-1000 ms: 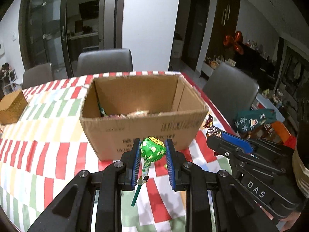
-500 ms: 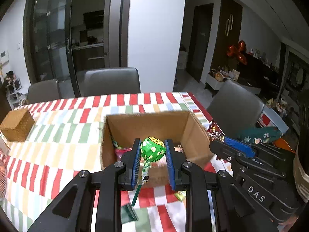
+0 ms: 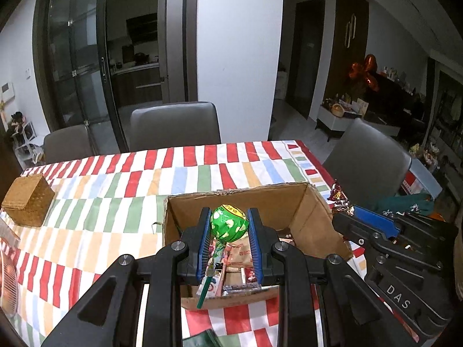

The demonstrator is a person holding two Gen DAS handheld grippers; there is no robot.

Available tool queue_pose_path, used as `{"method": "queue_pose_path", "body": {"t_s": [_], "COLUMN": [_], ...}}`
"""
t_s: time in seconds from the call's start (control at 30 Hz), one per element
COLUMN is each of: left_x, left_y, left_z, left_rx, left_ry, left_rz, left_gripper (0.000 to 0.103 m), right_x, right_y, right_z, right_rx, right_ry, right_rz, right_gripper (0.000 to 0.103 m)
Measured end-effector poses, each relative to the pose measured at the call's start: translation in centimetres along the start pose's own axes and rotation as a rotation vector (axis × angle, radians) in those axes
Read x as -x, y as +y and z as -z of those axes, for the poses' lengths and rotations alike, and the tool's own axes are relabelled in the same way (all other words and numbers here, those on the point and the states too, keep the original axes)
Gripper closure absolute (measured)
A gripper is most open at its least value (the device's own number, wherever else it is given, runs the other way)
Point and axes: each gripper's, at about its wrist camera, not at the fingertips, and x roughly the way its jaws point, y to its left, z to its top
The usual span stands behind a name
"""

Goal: Organize snacks
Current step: 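Carry the gold candies and green lollipop over the box and open both tools, then grasp the dark green wafer pack with the left tool while the right tool grasps the green candy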

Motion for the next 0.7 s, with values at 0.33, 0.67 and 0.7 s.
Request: {"method": "queue_pose_path", "body": {"t_s": [0.33, 0.67, 0.7], "left_x": [-2.4, 0.2, 0.5], "left_y": [0.3, 0.6, 0.6], "left_z": [-0.3, 2.2, 2.6], "left_rx": [0.004, 0.003, 0.003], "left_ry": [0.035, 0.003, 0.003], "left_rz": [-0.03, -0.032, -0.021], "left_gripper": [0.06, 0.051, 0.051], "right_x": [-2.4, -0.4, 0.0], "right_y": [0.0, 0.4, 0.7], "right_z": [-0.5, 0.9, 1.3], "right_rx": [0.006, 0.003, 0.008], "right_ry": [0.036, -0.007, -0.008], "right_rz": [0.008, 0.031, 0.028], "right_gripper": [0.082, 0.059, 0.059]}}
